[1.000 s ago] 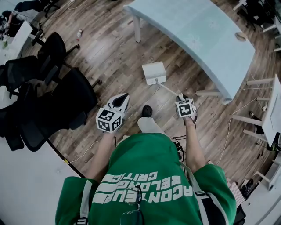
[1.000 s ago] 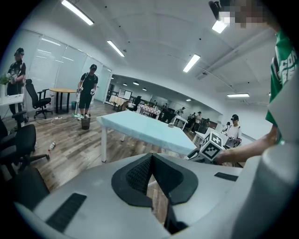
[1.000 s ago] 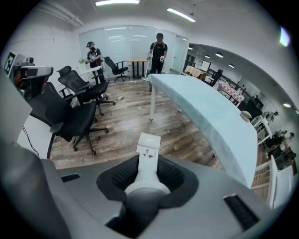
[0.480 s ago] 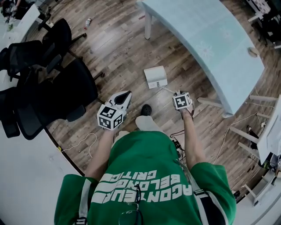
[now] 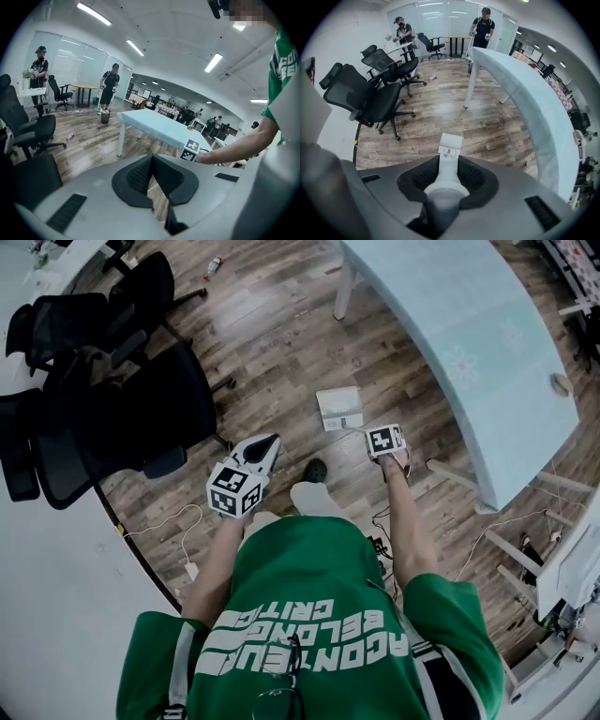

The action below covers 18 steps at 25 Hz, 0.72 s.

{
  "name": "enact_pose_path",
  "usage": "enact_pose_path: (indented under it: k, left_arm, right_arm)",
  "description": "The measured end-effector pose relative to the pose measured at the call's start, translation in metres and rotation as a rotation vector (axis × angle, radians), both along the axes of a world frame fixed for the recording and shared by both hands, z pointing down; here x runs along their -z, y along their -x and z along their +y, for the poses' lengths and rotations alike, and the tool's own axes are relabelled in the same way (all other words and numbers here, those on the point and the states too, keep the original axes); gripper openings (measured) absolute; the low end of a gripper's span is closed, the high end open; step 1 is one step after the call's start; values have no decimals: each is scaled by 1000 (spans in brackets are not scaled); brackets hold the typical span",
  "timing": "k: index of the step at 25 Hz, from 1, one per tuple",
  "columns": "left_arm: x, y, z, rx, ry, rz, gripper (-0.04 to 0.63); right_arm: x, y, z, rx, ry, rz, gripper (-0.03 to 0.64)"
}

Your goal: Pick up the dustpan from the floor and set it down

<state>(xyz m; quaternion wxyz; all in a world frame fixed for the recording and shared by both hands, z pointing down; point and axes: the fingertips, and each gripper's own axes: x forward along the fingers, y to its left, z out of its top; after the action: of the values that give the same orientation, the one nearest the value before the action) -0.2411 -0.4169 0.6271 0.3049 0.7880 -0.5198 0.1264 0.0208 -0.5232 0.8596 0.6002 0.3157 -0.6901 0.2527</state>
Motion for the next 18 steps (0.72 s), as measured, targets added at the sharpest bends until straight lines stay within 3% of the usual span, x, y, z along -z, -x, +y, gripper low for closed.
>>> enact_pose_path:
  k: [12, 18]
  left_arm:
    - [-10, 16, 6, 70, 23, 9, -8]
    - [-5, 18, 9, 87, 9, 10, -6]
  right_arm:
    - [-9, 33, -30, 40, 27, 52, 121]
    - [-8, 44, -41, 67, 32, 16, 135]
